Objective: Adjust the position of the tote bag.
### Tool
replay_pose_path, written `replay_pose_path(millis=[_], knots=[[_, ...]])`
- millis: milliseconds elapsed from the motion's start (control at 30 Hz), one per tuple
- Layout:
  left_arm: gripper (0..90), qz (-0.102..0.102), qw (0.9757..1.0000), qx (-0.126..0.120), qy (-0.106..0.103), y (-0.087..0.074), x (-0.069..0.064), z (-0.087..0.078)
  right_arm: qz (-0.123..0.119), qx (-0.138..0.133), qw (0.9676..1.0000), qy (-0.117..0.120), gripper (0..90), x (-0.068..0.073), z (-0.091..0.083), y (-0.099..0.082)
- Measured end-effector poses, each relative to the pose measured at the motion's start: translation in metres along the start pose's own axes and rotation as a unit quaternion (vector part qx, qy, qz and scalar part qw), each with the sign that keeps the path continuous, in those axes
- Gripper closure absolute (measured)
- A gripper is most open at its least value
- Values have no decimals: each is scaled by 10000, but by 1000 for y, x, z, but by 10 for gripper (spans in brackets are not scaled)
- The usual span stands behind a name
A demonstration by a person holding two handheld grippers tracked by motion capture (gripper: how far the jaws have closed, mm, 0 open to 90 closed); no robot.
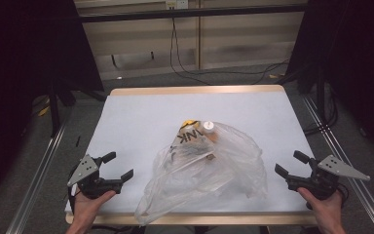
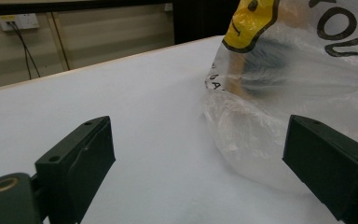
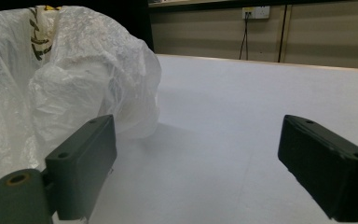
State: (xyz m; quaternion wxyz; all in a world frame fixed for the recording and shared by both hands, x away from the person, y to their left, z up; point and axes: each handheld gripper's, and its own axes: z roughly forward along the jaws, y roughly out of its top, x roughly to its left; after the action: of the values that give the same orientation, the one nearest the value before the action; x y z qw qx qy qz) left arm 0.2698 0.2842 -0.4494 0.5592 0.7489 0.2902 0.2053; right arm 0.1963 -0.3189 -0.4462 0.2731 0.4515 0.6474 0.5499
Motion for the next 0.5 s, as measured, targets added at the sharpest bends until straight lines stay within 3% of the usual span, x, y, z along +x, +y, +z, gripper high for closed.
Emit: replay_pose_path(millis=[167,200,300,333,500], knots=[[100,-135,9998,86,-74,0,-2,2,-38,122,9999,64,121,2,2,0],[107,-88,9998,150,-53,0,-2,3,-26,267,9995,138,160,3,2,1],[125,-135,9997,178,-101,0,-2,4,-20,352,9992,206,170,3,2,1],[139,-158,9996,176,-148,1,-2,3,-126,467,9984,277,200,5,2,2],[170,-158,9995,234,-133,1,-1,1,-132,600,9972,437,251,8,2,3]])
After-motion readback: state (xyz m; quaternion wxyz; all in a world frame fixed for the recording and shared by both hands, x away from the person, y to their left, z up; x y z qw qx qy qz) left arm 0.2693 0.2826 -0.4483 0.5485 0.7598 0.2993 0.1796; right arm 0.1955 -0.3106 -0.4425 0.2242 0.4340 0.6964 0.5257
